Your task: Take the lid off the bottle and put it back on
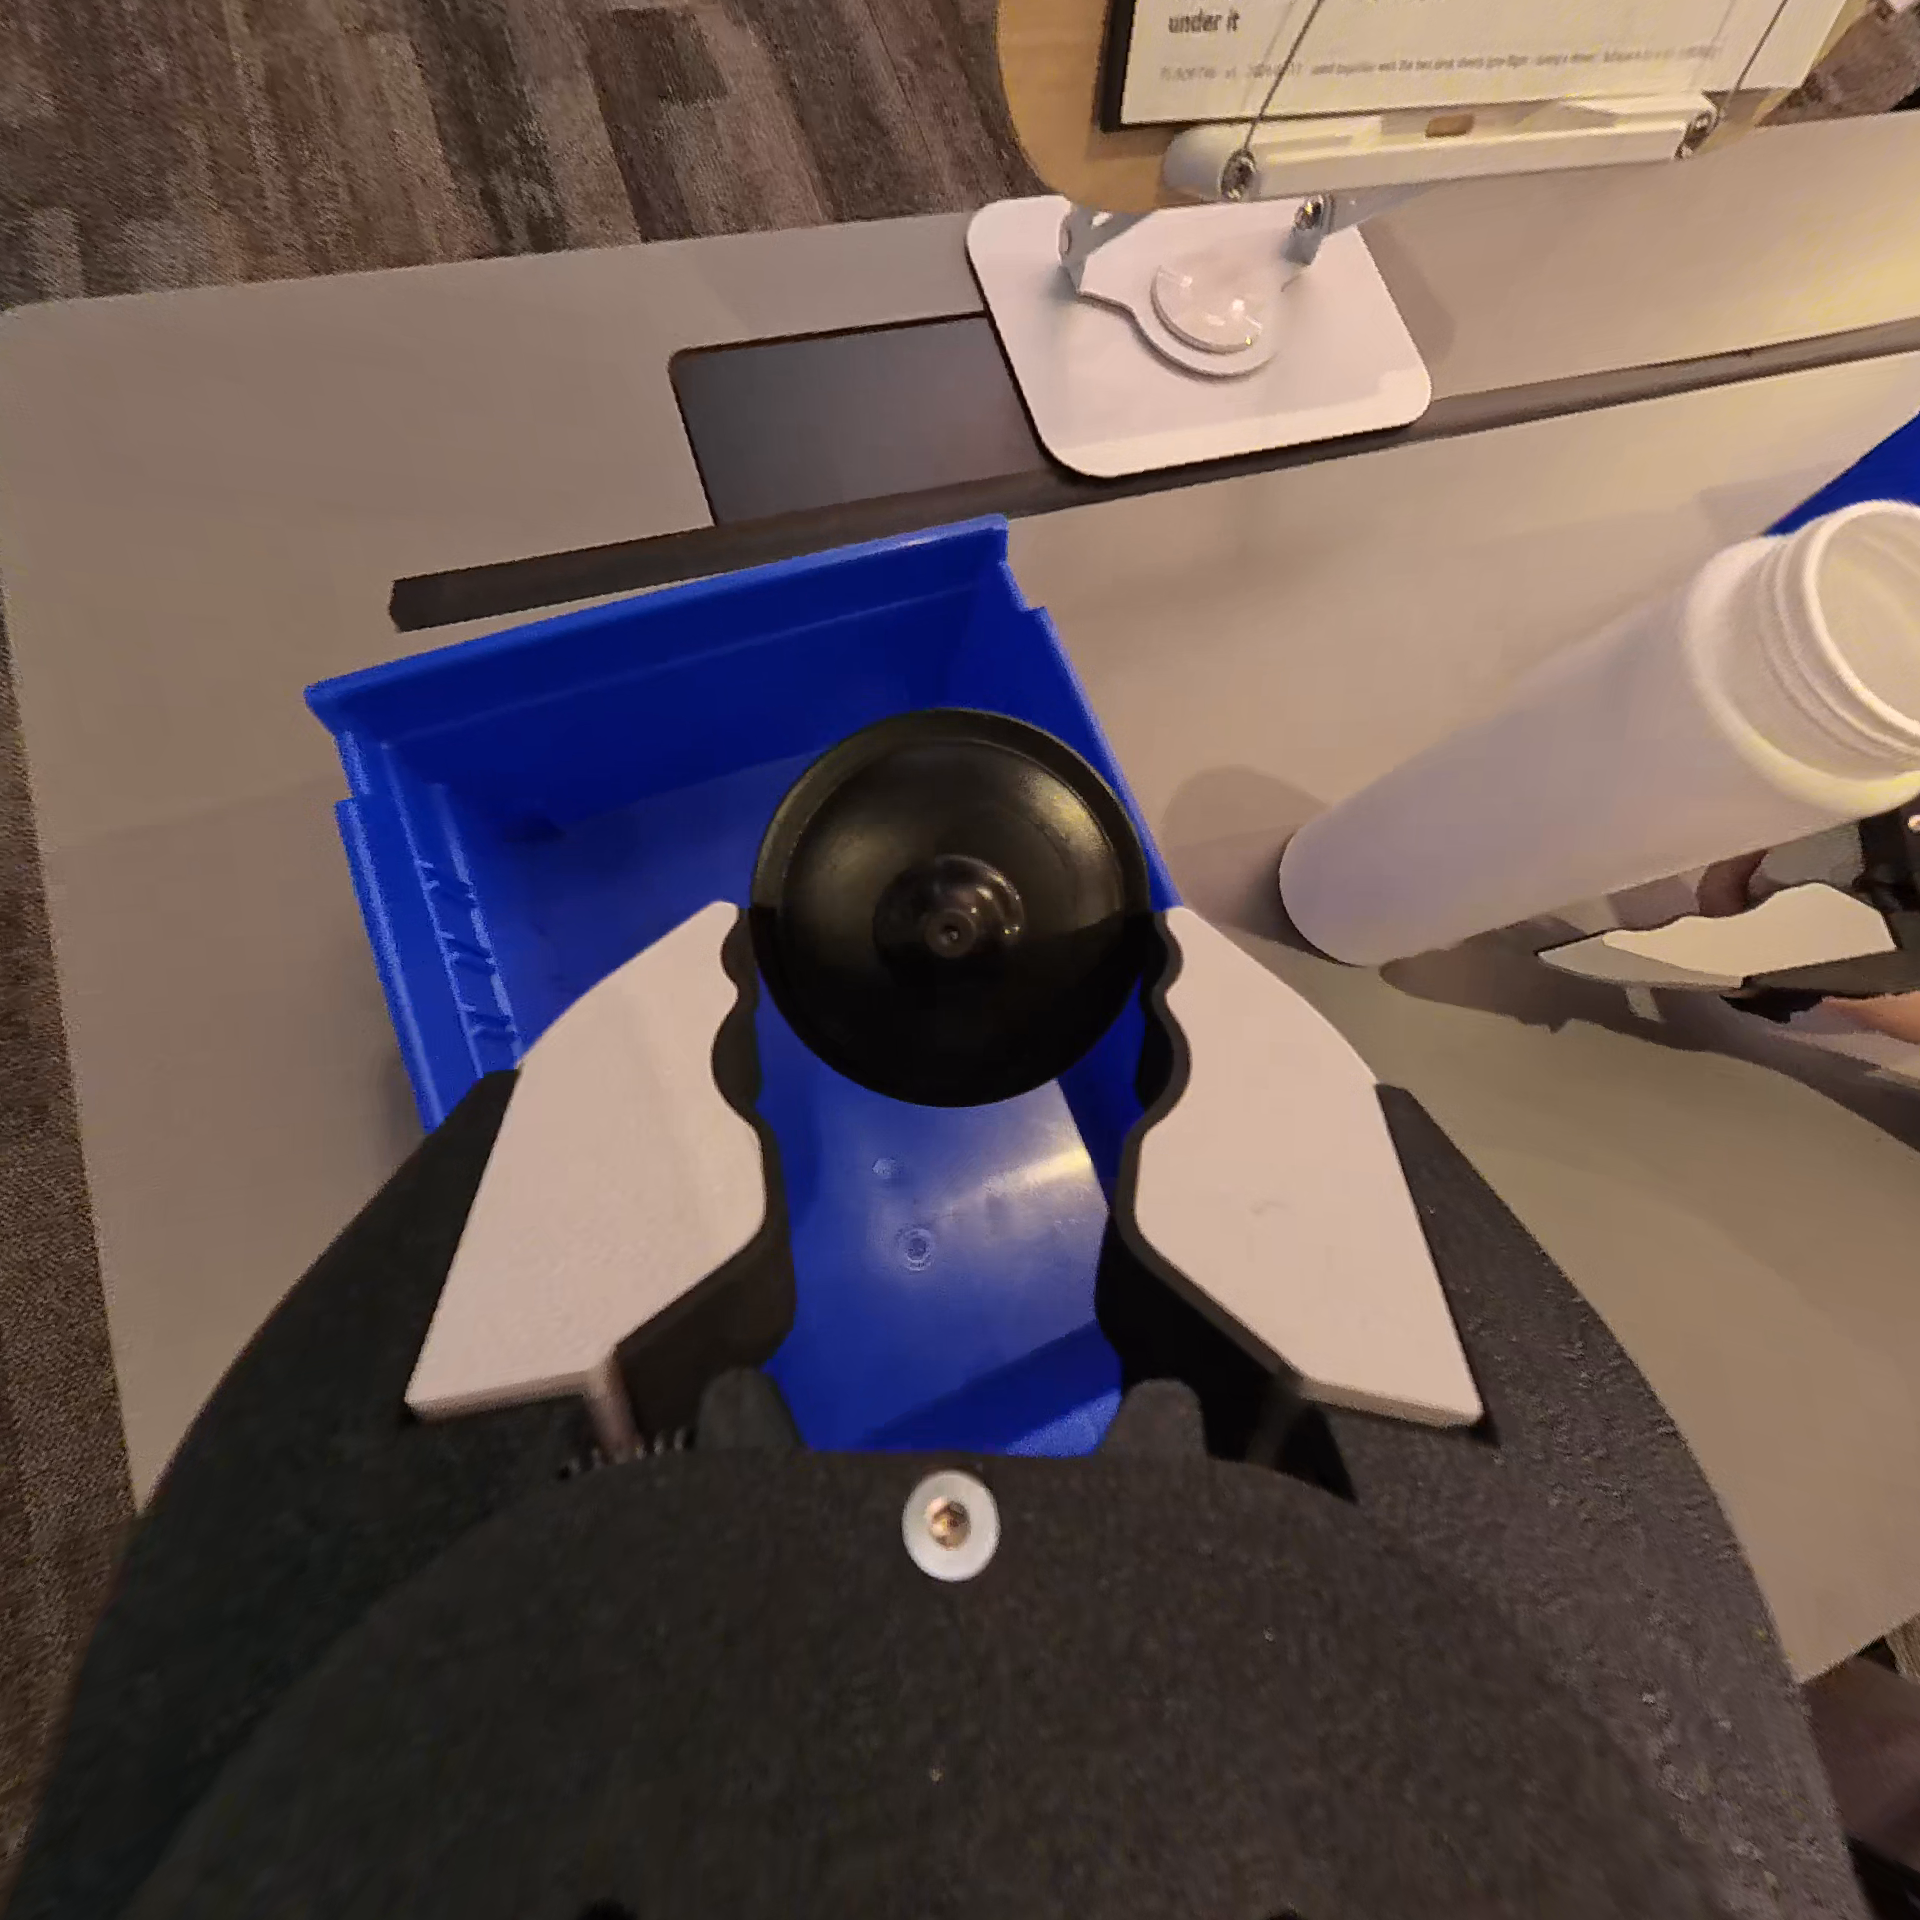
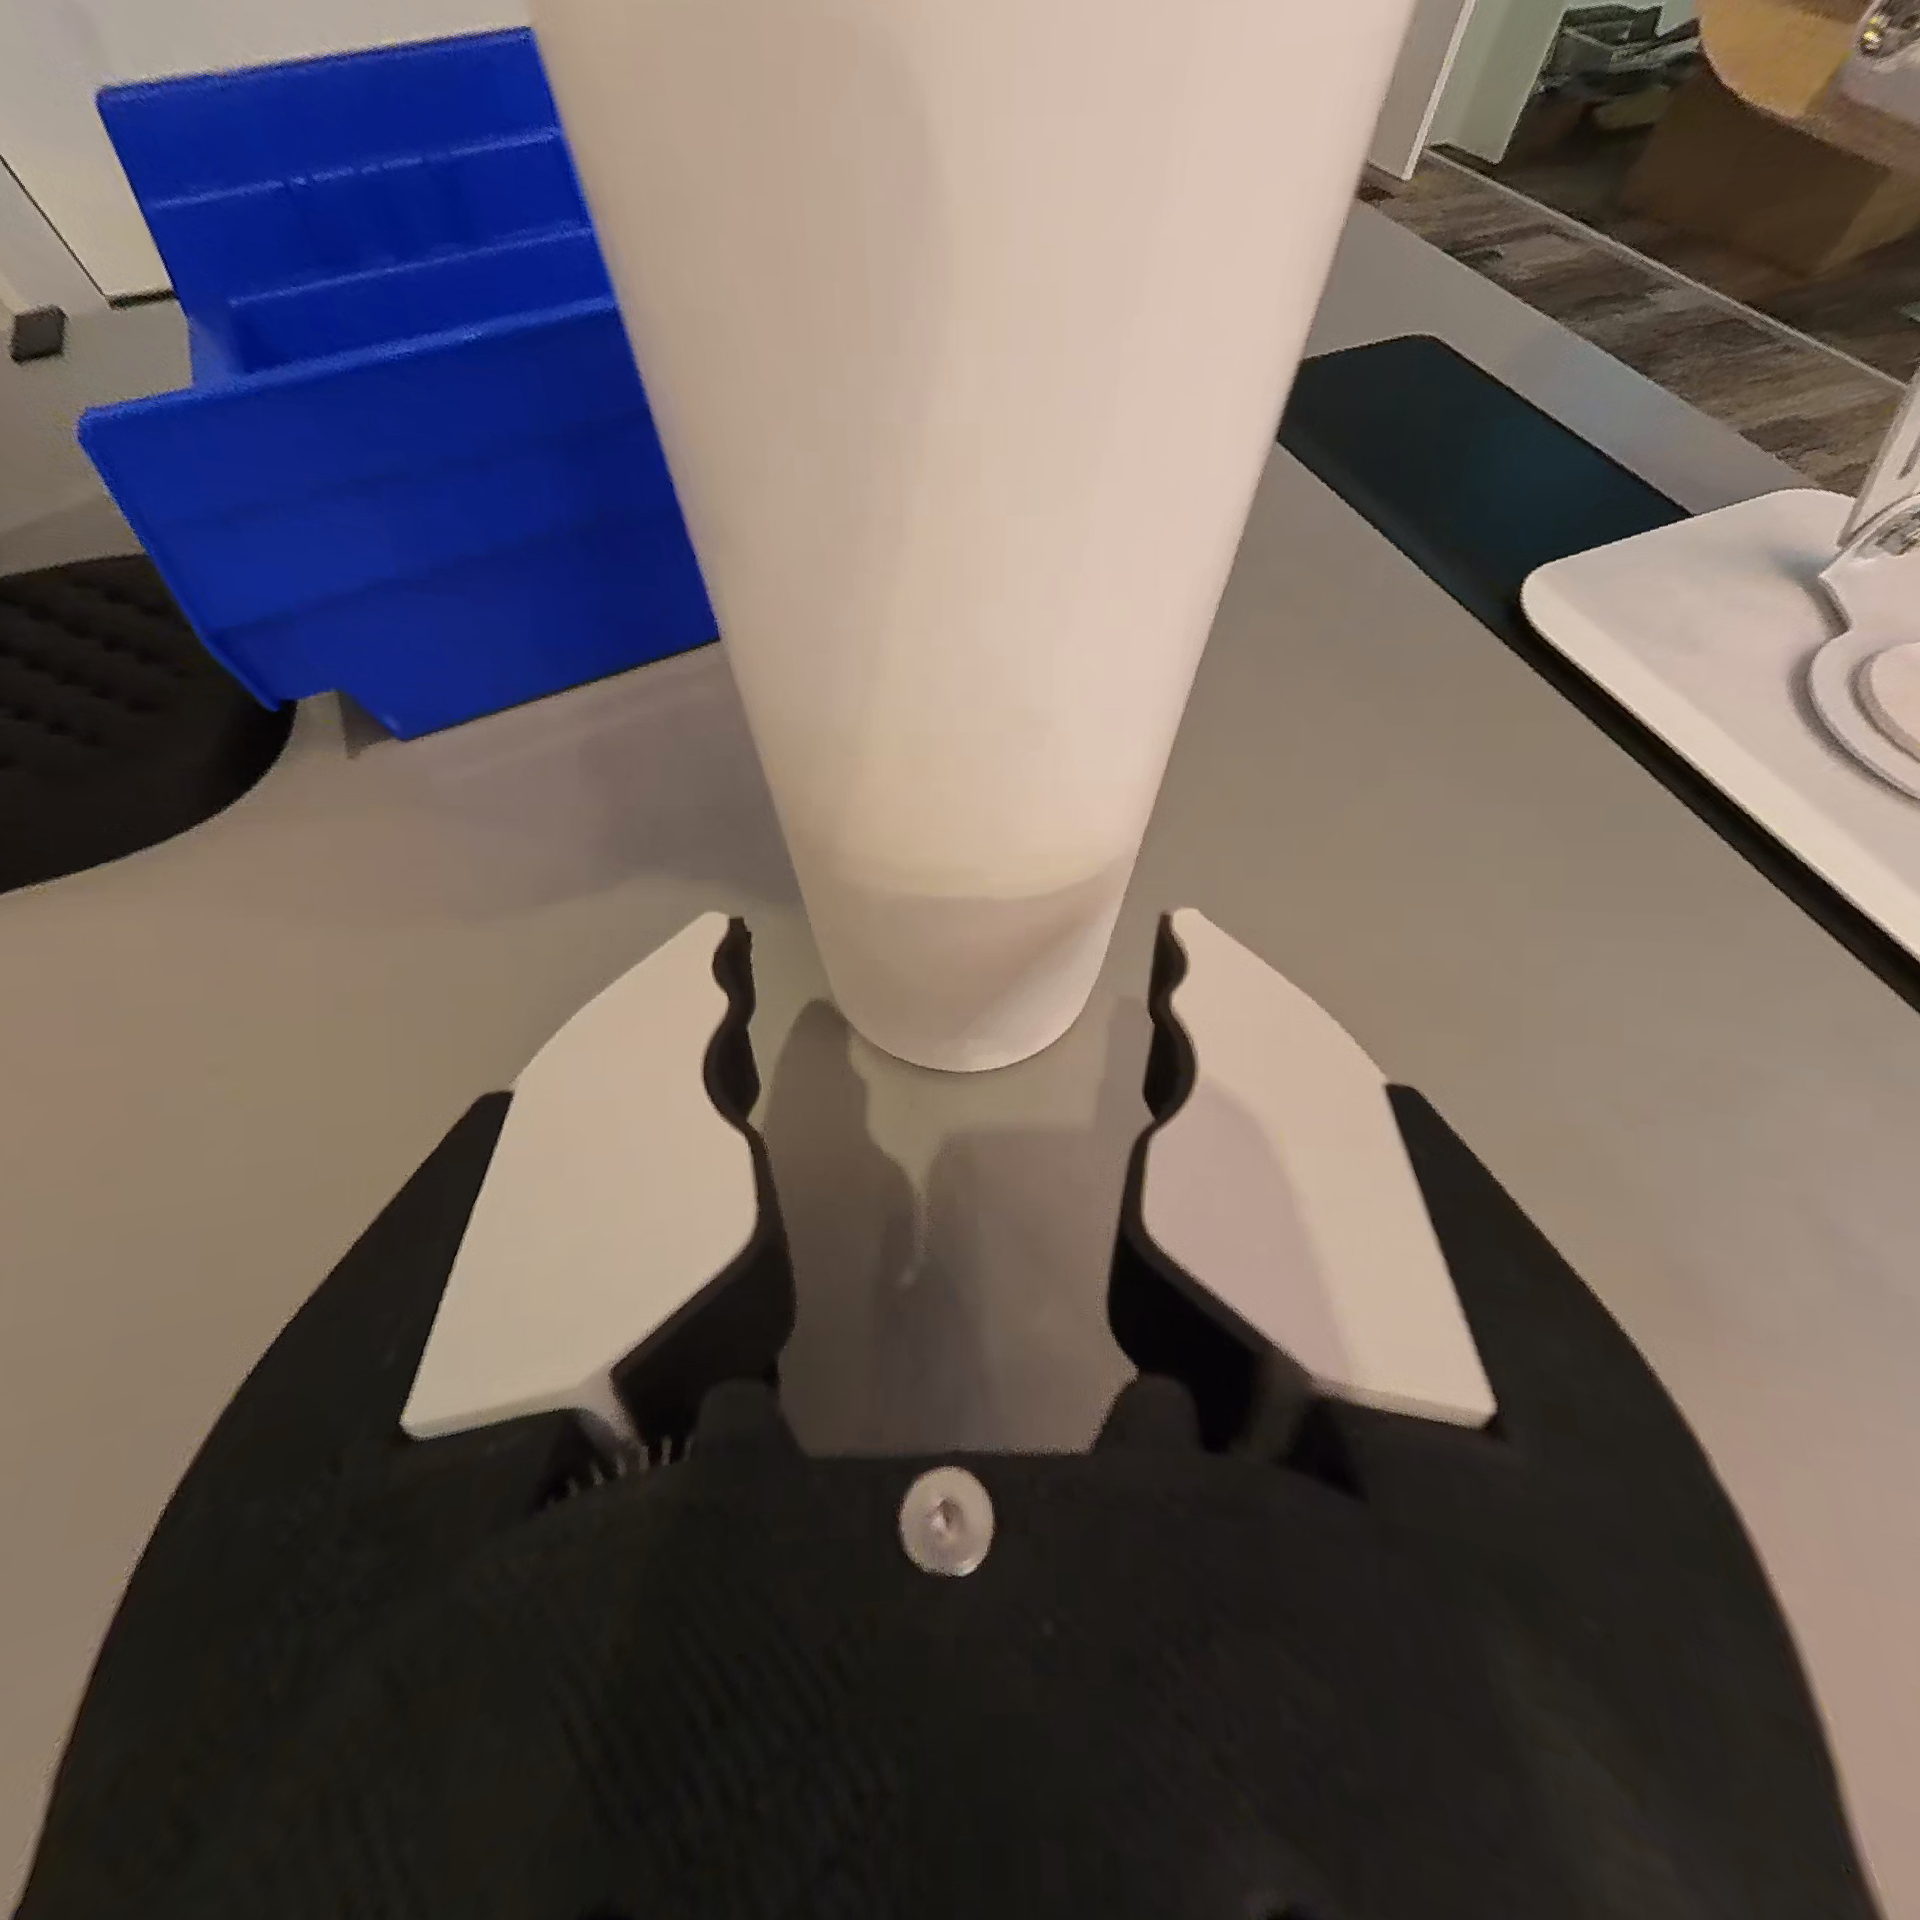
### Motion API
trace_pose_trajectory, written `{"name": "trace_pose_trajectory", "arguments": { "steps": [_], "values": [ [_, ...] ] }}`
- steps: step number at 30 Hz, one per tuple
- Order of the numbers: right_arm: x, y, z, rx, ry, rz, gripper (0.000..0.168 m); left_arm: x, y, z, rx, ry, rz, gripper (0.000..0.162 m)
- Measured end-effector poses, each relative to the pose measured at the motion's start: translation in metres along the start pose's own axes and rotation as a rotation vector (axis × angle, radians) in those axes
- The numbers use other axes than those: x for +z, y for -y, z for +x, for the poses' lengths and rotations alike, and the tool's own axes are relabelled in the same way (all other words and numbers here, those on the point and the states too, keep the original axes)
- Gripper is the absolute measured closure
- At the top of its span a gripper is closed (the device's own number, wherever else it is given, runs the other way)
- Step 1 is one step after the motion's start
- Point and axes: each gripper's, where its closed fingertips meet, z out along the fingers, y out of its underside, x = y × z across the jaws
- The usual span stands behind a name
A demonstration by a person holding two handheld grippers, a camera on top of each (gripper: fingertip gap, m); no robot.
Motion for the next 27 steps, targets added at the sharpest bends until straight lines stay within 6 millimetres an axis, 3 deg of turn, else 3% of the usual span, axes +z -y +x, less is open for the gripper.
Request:
{"name": "trace_pose_trajectory", "arguments": {
  "steps": [8,16,19,24,27],
  "values": [
    [-0.032,0.020,0.009,-0.029,-0.049,0.030,0.091,-0.001,-0.013,0.036,0.077,-0.129,-0.084,0.091],
    [-0.095,0.065,0.022,-0.021,-0.086,0.173,0.091,-0.016,-0.021,0.111,0.294,-0.271,-0.106,0.091],
    [-0.106,0.074,0.009,0.022,-0.009,0.193,0.091,-0.016,-0.025,0.141,0.398,-0.300,-0.114,0.091],
    [-0.122,0.096,-0.027,0.261,0.257,0.252,0.091,-0.012,-0.037,0.203,0.586,-0.385,-0.113,0.091],
    [-0.128,0.098,-0.048,0.163,0.340,0.228,0.091,-0.004,-0.047,0.238,0.677,-0.440,-0.122,0.091]
  ]
}}
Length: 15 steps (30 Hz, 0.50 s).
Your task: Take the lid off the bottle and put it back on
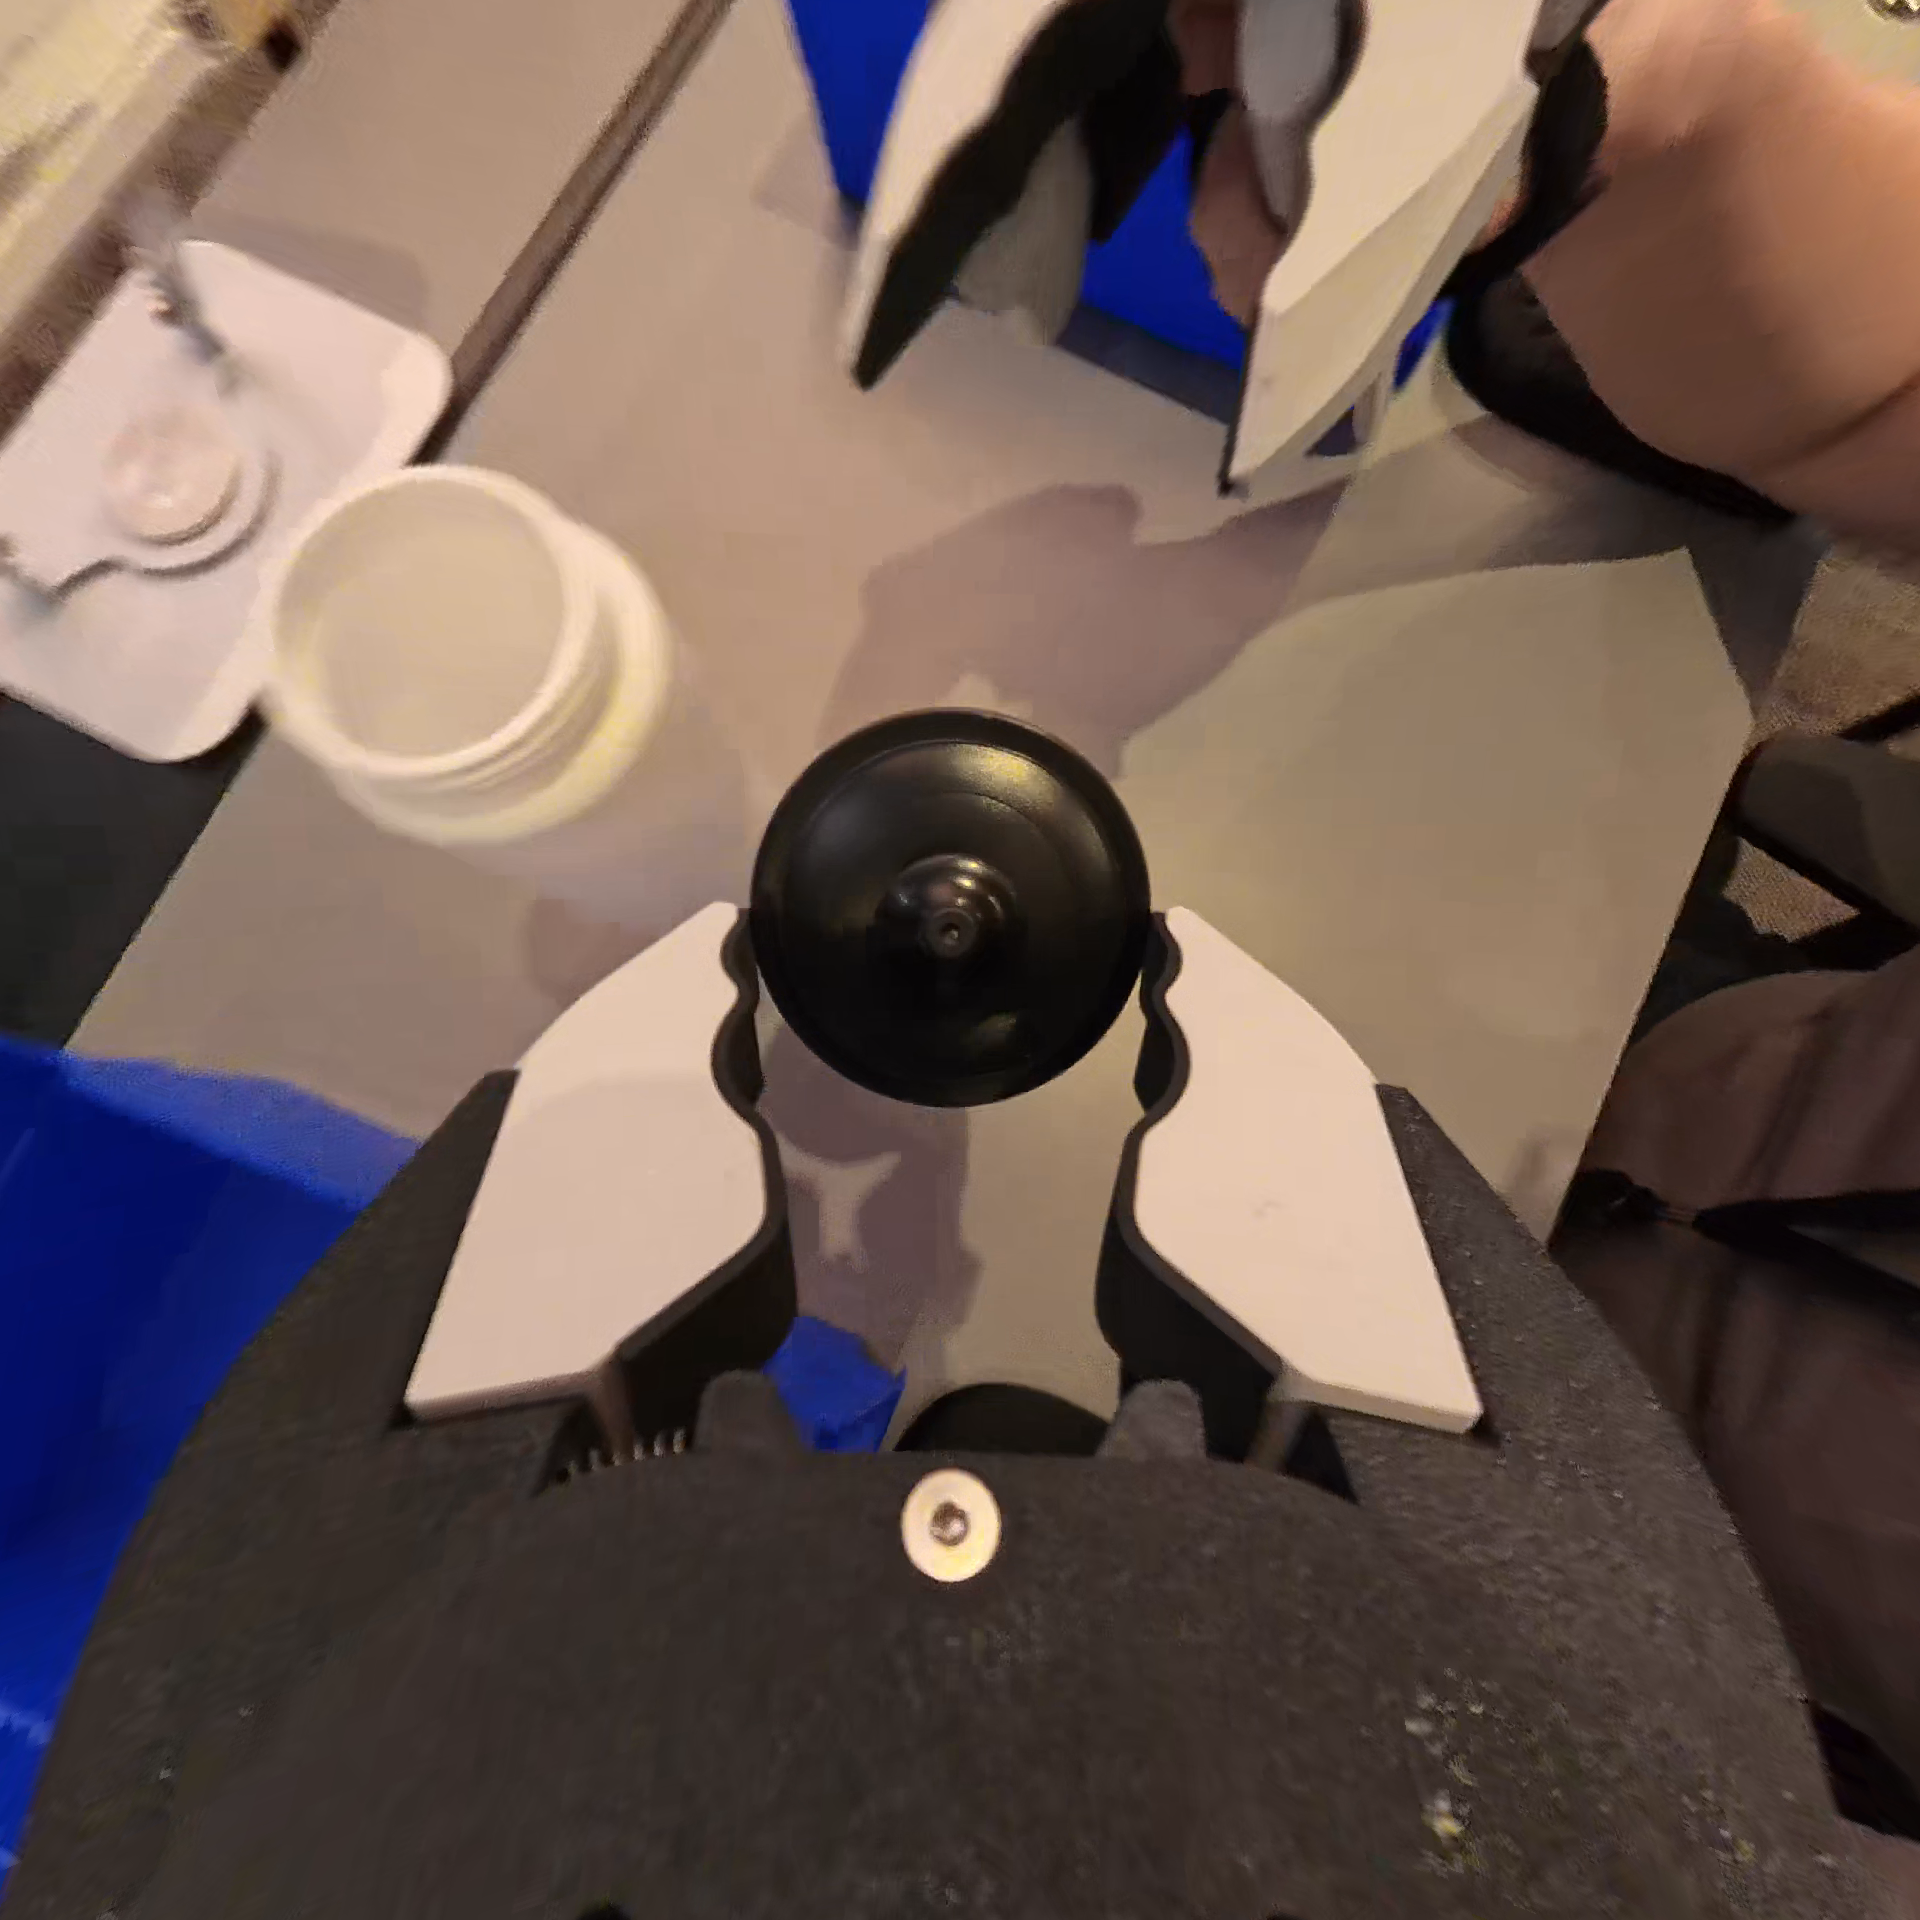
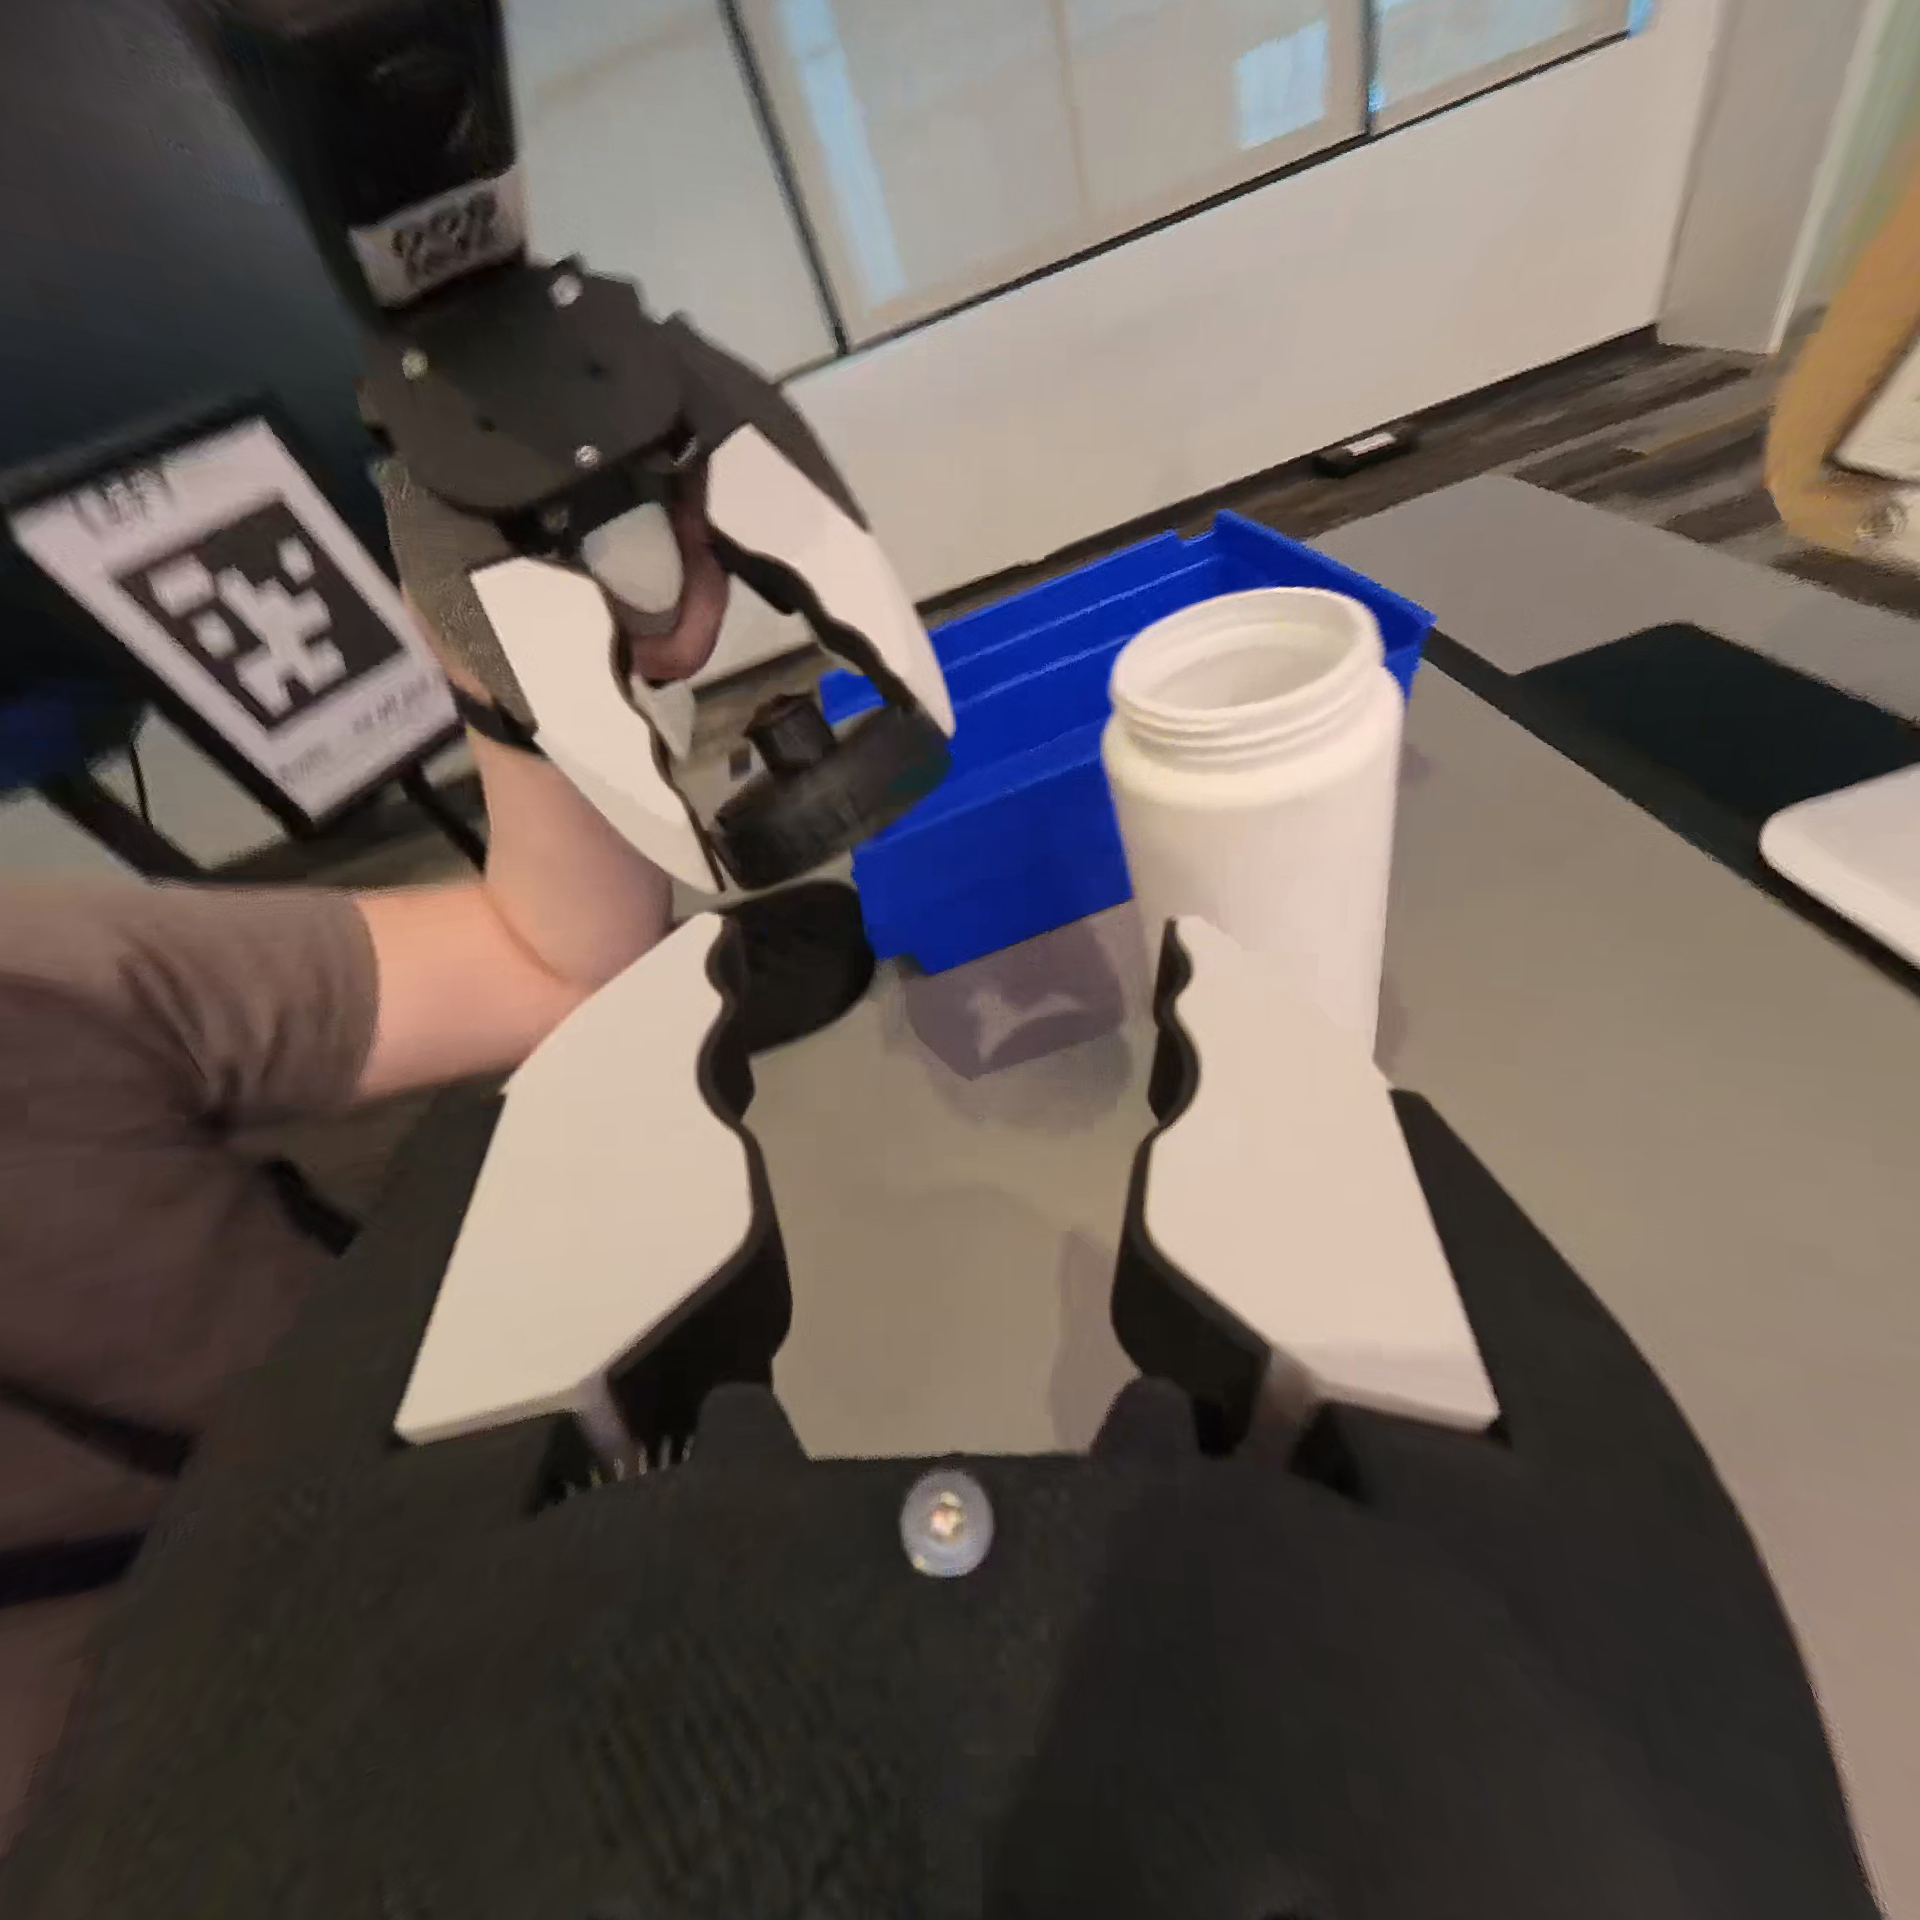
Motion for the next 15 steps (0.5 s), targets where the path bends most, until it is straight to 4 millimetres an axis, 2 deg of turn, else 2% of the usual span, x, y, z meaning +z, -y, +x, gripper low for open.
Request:
{"name": "trace_pose_trajectory", "arguments": {
  "steps": [2,4,6,10,15],
  "values": [
    [0.001,-0.009,-0.011,-0.205,0.015,-0.078,0.091,0.015,0.001,0.015,0.054,-0.032,-0.035,0.091],
    [0.002,-0.017,-0.022,-0.387,0.028,-0.115,0.091,0.029,0.002,0.022,0.096,-0.029,-0.060,0.091],
    [0.005,-0.029,-0.028,-0.469,0.048,-0.166,0.091,0.039,0.003,0.026,0.120,-0.035,-0.073,0.091],
    [0.014,-0.044,-0.026,-0.448,0.090,-0.200,0.090,0.051,0.001,0.032,0.147,-0.061,-0.098,0.091],
    [0.023,-0.056,-0.026,-0.360,0.162,-0.201,0.090,0.054,0.005,0.042,0.179,-0.100,-0.077,0.091]
  ]
}}
